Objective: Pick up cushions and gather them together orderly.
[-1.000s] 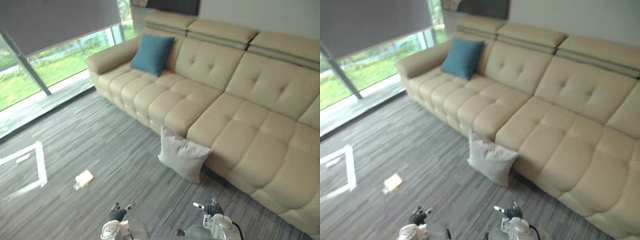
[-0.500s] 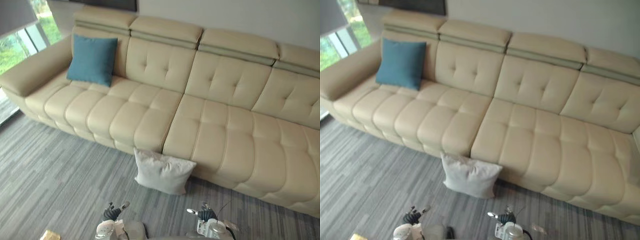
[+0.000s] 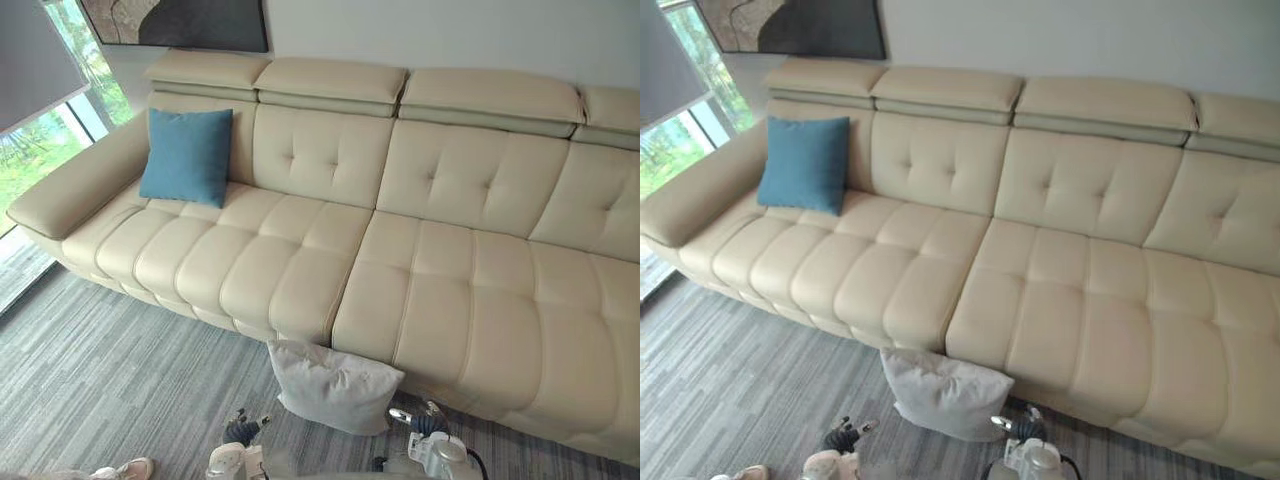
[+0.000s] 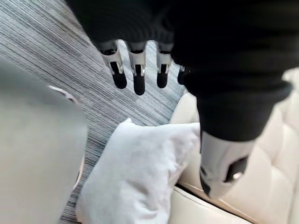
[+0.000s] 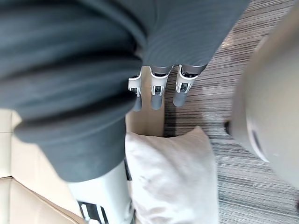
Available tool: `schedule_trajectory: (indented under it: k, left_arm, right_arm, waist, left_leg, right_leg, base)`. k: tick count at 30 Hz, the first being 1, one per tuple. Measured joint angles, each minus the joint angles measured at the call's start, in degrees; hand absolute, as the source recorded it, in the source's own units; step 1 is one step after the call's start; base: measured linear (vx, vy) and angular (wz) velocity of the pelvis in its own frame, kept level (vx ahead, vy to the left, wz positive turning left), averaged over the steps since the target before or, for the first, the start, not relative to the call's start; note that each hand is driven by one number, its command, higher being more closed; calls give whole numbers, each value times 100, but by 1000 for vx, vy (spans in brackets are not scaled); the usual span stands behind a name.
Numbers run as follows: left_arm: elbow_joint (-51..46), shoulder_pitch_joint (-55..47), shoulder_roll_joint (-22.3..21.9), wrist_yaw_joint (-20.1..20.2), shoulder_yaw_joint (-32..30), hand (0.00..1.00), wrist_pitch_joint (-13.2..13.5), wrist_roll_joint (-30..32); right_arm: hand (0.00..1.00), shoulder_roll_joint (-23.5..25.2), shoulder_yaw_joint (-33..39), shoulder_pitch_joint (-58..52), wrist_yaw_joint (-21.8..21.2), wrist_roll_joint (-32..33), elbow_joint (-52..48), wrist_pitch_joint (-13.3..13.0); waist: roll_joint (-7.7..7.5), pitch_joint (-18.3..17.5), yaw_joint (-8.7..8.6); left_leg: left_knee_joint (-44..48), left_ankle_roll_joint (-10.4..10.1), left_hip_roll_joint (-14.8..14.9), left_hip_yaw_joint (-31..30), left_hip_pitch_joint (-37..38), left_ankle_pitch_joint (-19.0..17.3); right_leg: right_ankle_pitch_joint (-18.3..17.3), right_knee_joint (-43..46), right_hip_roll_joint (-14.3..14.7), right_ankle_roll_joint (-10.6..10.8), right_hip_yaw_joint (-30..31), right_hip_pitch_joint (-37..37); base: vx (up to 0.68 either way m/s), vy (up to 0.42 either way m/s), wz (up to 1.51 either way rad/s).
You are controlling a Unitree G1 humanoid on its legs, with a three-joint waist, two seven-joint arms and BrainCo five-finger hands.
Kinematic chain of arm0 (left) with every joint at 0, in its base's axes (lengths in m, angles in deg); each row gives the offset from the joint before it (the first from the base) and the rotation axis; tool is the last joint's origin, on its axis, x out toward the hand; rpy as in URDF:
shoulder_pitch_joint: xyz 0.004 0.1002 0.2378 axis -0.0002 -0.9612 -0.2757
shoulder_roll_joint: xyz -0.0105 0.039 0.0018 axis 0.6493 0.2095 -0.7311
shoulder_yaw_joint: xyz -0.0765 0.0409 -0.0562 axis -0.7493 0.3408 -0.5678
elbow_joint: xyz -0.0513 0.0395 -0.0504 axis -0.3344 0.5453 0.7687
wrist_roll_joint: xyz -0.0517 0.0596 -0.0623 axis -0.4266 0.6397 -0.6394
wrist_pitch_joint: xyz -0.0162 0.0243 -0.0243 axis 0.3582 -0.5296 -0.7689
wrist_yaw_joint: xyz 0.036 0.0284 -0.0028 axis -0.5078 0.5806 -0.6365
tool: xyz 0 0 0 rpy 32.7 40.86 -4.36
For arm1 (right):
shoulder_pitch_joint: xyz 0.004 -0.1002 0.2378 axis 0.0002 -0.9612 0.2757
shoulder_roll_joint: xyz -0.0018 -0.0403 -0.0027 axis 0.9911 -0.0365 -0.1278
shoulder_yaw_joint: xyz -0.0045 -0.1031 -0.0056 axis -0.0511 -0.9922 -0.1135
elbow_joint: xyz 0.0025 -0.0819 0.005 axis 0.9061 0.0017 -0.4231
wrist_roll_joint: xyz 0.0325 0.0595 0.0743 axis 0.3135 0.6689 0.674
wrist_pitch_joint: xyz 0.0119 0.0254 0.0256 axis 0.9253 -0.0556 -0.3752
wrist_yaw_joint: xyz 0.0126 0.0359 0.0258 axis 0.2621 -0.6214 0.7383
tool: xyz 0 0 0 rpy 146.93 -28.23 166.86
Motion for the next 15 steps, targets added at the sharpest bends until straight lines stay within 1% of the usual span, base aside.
schedule_trajectory:
  k: [2, 3, 4, 5, 6, 7, 8, 10, 11, 12, 15]
  left_arm:
    - [-26, -8, 24, -3, 0, 0, 3, 0]
    - [-24, -2, 26, -4, 1, 0, 2, 0]
    - [-13, 12, 28, -12, 3, 0, 3, 0]
    - [15, 31, 42, -11, -4, 0, 5, -14]
    - [40, 48, 107, -19, 1, 0, 5, 4]
    - [110, 49, 187, -22, 0, 0, 4, 8]
    - [159, 63, 219, -25, 0, 0, 2, 7]
    - [206, 54, 241, -26, 8, 0, 2, 12]
    - [224, 54, 252, -26, 20, 0, -1, 10]
    - [252, 54, 256, -30, 27, 0, -1, 9]
    - [286, 56, 275, -54, 145, 0, -3, -1]
  right_arm:
    - [0, -2, 9, -5, 26, 76, -4, -1]
    - [0, -2, 13, -7, 39, 78, -7, 0]
    - [0, -2, 15, -7, 45, 77, -7, 0]
    - [0, 7, 23, 1, 46, 77, 7, -4]
    - [0, 48, 43, -29, 44, 75, 4, 16]
    - [0, 89, 52, -80, 37, 74, 11, 18]
    - [0, 118, 55, -108, 40, 74, 11, 18]
    - [0, 148, 55, -136, 41, 74, 15, 16]
    - [0, 159, 55, -151, 42, 75, 19, 16]
    - [0, 160, 55, -150, 42, 75, 21, 16]
    - [0, 155, 84, -151, 47, 78, 51, 17]
  waist:
    - [-25, 6, -8]
    - [-25, 8, -11]
    - [-22, 6, -18]
    - [-39, 15, -15]
    - [-115, -41, -1]
    - [-237, -110, -11]
    - [-274, -132, -11]
    - [-313, -175, -10]
    - [-289, -199, -15]
    - [-321, -222, -20]
    - [-301, -297, -22]
  left_leg:
    - [-600, -1, 4, -98, -149, -13]
    - [-976, 40, -4, -189, -208, 21]
    - [-1546, 90, -24, -341, -209, 280]
    - [-1726, -232, -81, -466, -144, 507]
    - [-1908, -181, -209, -411, 10, 540]
    - [-2128, -124, -333, -280, 148, 573]
    - [-2269, -75, -399, -201, 263, 605]
    - [-2501, -31, -514, -88, 504, 635]
    - [-2571, -29, -555, -55, 574, 636]
    - [-2581, -29, -566, -54, 588, 636]
    - [-2667, -28, -589, -68, 631, 637]
  right_leg:
    - [-17, -36, 1, 34, 168, 33]
    - [-11, -33, -7, 60, 245, 25]
    - [-16, -13, -6, 145, 306, 15]
    - [-44, -4, 2, 228, 376, 23]
    - [-6, -110, -40, 313, 496, 47]
    - [91, -398, -152, 441, 532, 183]
    - [143, -542, -202, 510, 573, 273]
    - [189, -704, -271, 576, 660, 414]
    - [204, -756, -299, 603, 673, 467]
    - [207, -778, -305, 607, 681, 483]
    - [217, -860, -303, 623, 651, 534]
  base:
    - [116, 36, -42]
    - [177, 156, -40]
    - [156, 169, -34]
    - [143, 195, -30]
    - [118, 192, -29]
    - [135, 210, -23]
    - [147, 208, -22]
    - [124, 134, -21]
    - [99, 79, -15]
    - [79, 45, -7]
    - [72, 5, 2]
